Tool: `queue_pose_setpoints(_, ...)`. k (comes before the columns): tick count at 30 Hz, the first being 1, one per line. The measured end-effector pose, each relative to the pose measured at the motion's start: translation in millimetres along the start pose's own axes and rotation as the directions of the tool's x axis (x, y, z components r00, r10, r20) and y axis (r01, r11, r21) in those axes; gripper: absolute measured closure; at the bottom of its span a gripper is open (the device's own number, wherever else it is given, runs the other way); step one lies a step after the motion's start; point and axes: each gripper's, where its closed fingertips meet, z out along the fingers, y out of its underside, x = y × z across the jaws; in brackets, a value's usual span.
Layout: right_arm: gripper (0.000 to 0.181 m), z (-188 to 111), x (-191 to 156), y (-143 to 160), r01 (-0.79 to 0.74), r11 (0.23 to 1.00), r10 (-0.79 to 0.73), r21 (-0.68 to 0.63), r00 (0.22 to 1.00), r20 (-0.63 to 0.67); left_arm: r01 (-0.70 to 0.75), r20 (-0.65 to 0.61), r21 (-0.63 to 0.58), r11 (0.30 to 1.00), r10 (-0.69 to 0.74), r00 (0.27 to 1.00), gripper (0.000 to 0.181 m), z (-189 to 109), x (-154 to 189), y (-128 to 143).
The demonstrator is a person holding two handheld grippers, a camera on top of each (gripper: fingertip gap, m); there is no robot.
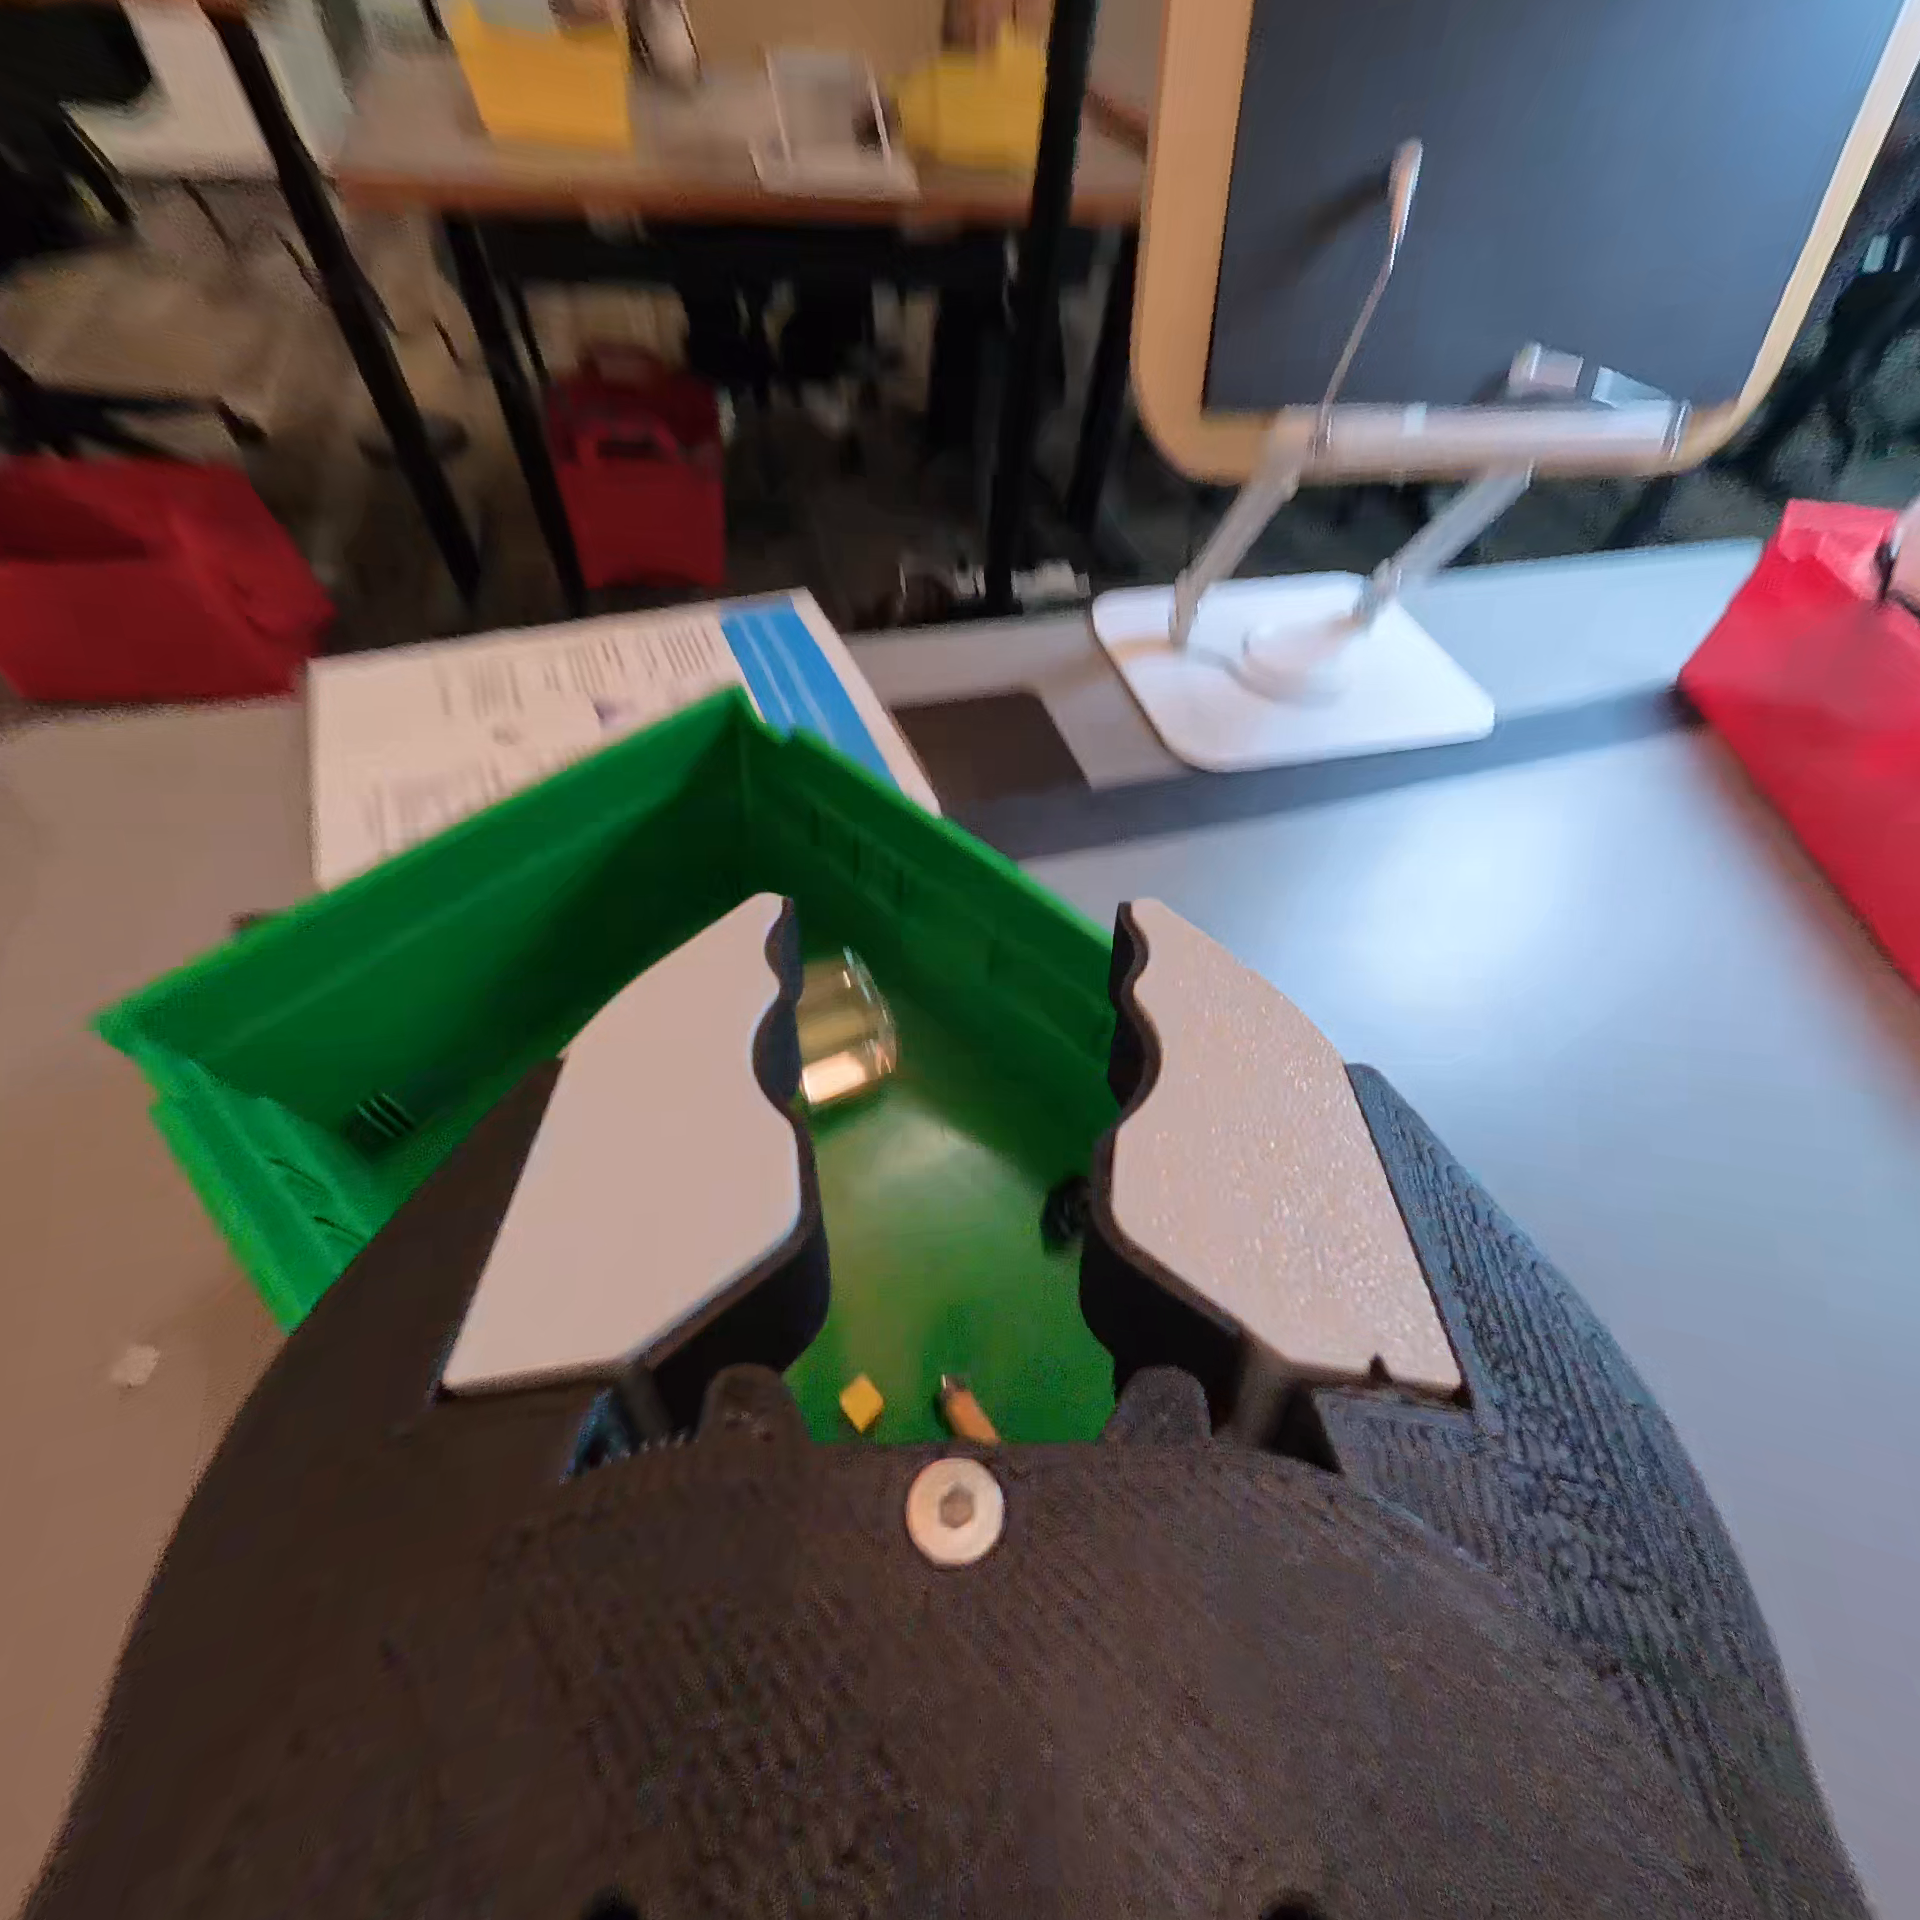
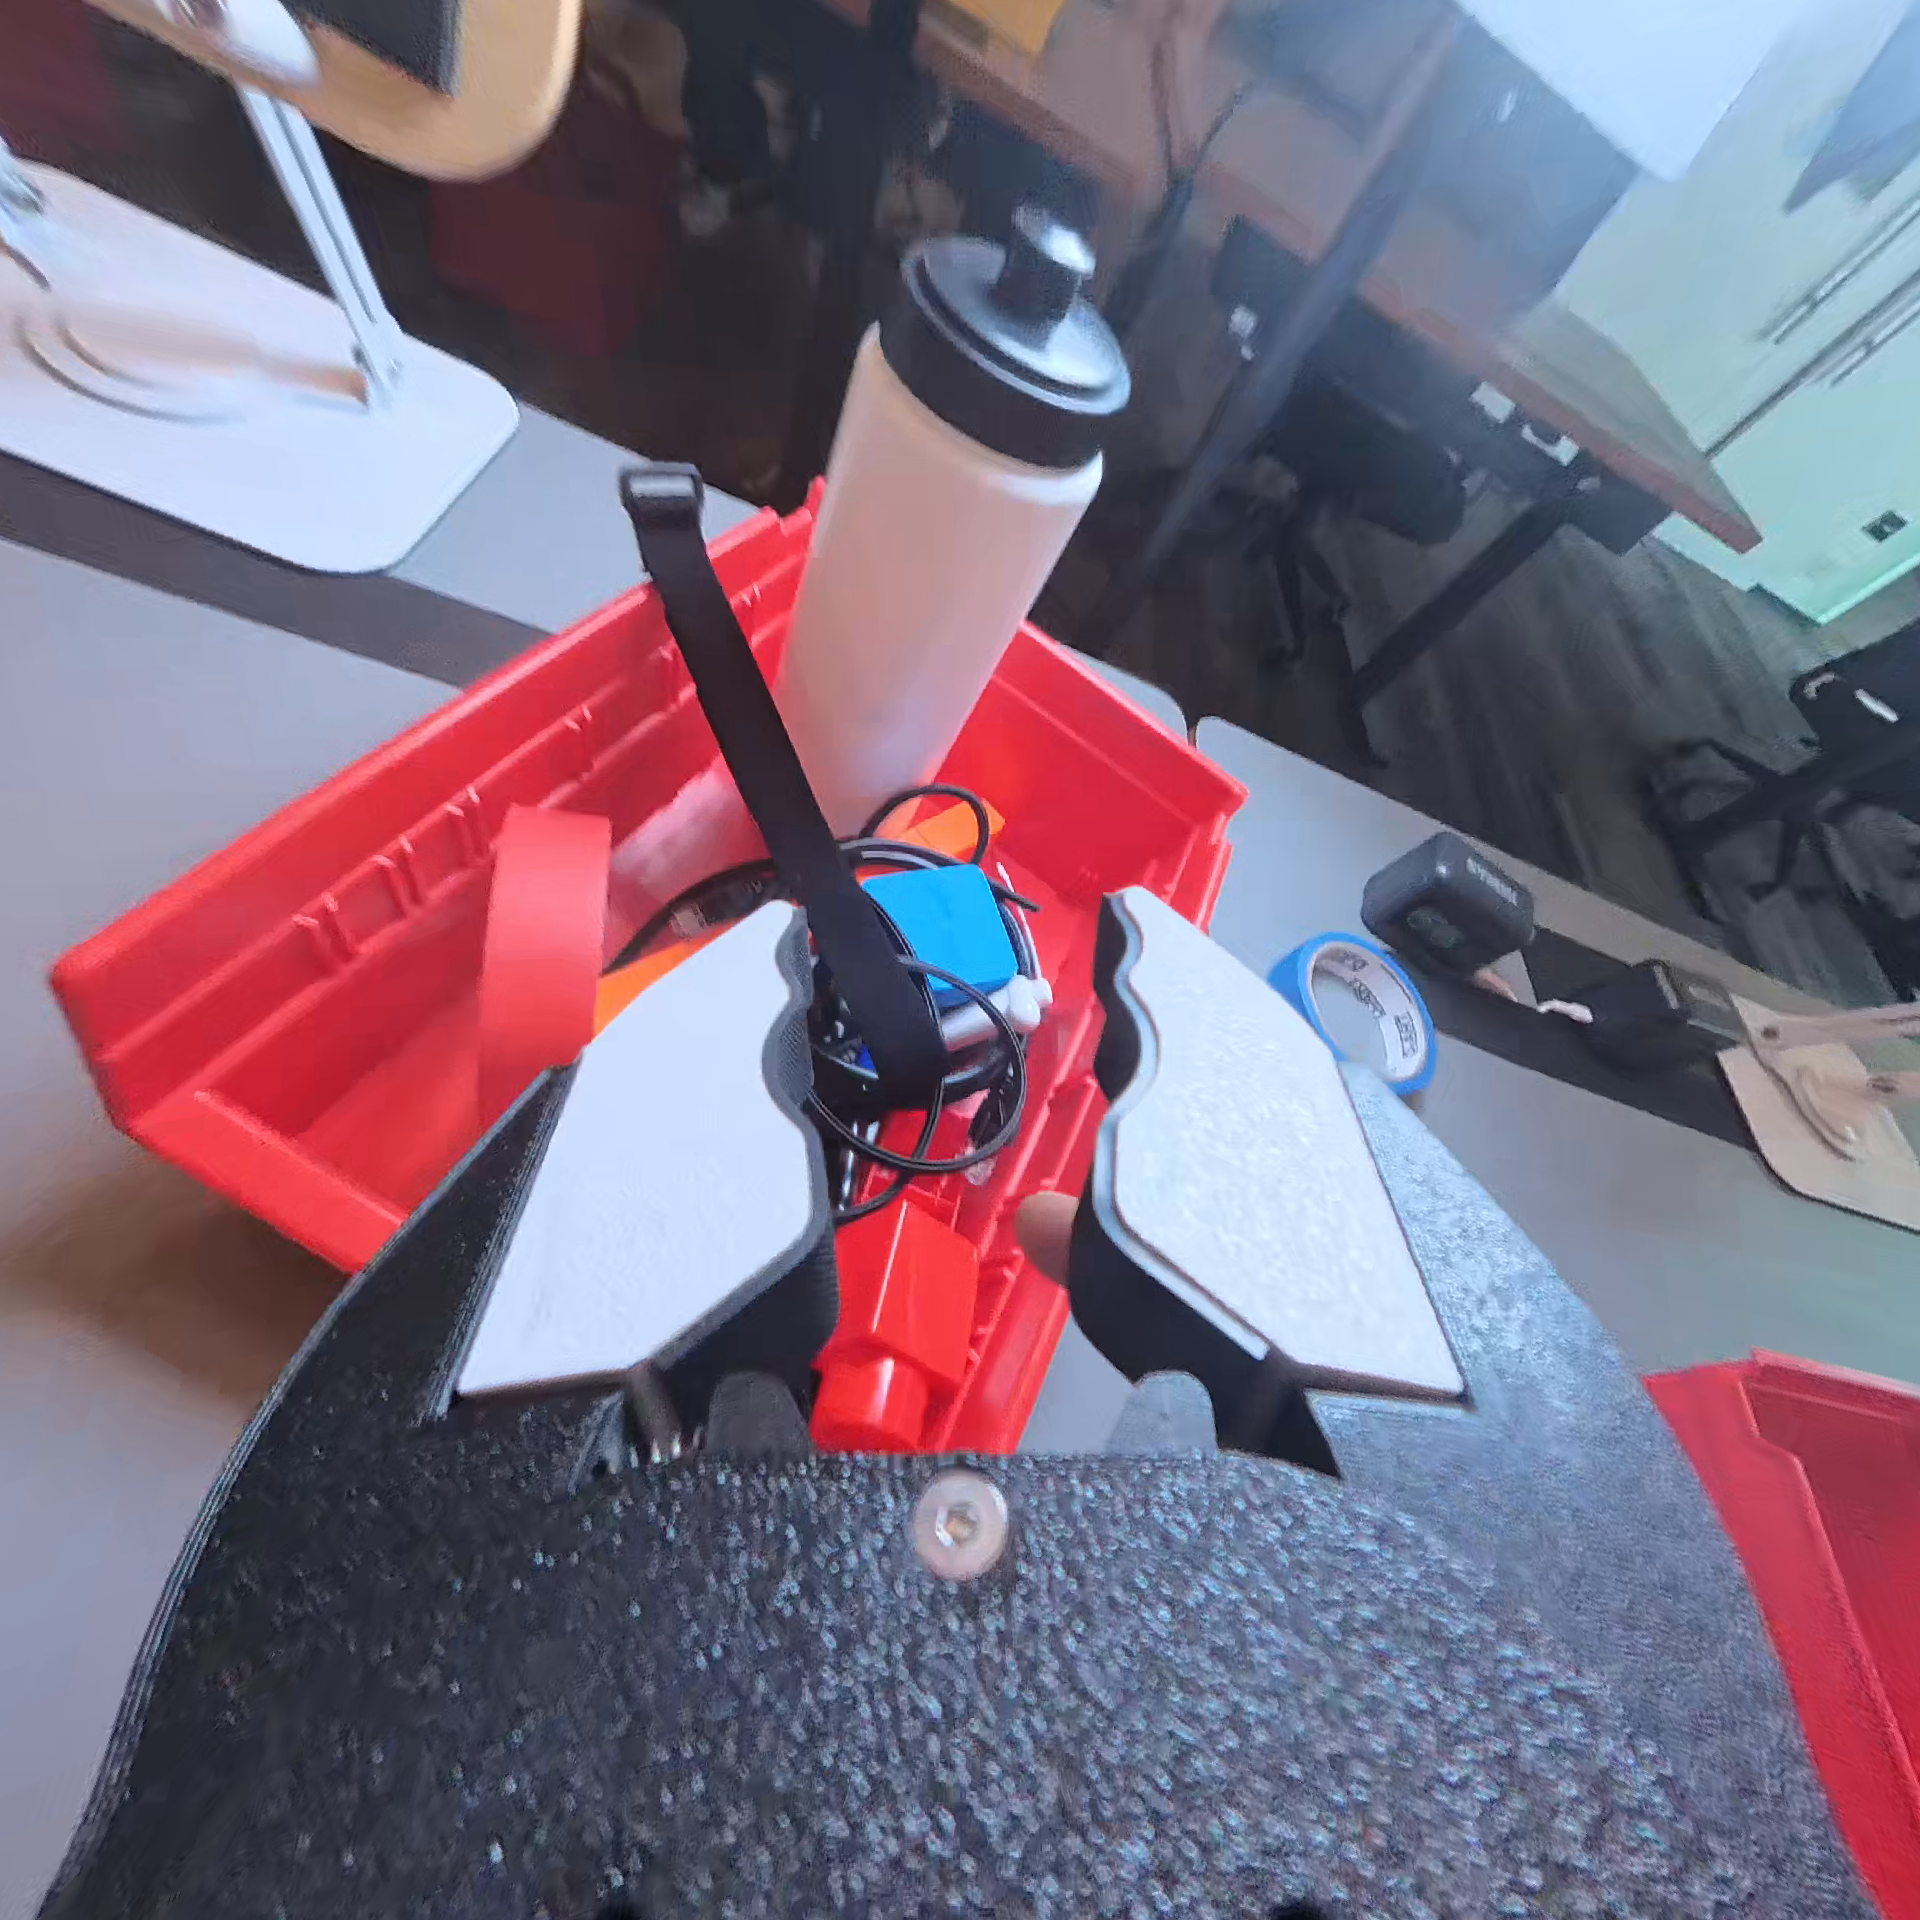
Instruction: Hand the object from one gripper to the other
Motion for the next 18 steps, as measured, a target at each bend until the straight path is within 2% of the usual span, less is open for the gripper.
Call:
queue_pose_setpoints(4, 0.136, -14, -12, -26, -0.006, 0.993, 0.002, 0.121, 0.999, 0.034, -0.062, -0.089, -0.341, 0.938, 0.034, 0.995, 0.128, 33, 16, 67)
queue_pose_setpoints(7, 0.139, -20, -18, -38, 0.019, 0.986, -0.024, 0.168, 0.999, 0.026, -0.127, -0.166, -0.510, 0.851, 0.048, 0.985, 0.128, 49, 29, 110)
queue_pose_setpoints(12, 0.147, -29, -31, -54, 0.009, 0.971, -0.024, 0.239, 0.998, 0.061, -0.238, -0.245, -0.621, 0.746, 0.104, 0.964, 0.139, 66, 39, 152)
queue_pose_setpoints(14, 0.148, -34, -40, -61, 0.002, 0.963, -0.029, 0.269, 0.995, 0.096, -0.270, -0.253, -0.662, 0.700, 0.131, 0.959, 0.153, 69, 38, 165)
queue_pose_setpoints(16, 0.151, -42, -49, -72, 0.003, 0.948, -0.044, 0.317, 0.992, 0.120, -0.289, -0.255, -0.666, 0.687, 0.154, 0.955, 0.166, 69, 37, 162)
queue_pose_setpoints(17, 0.152, -48, -55, -79, 0.012, 0.935, -0.063, 0.356, 0.989, 0.132, -0.311, -0.236, -0.669, 0.675, 0.204, 0.950, 0.166, 66, 32, 158)
queue_pose_setpoints(18, 0.154, -54, -61, -86, 0.022, 0.917, -0.085, 0.397, 0.986, 0.141, -0.333, -0.247, -0.638, 0.695, 0.224, 0.943, 0.166, 63, 34, 148)
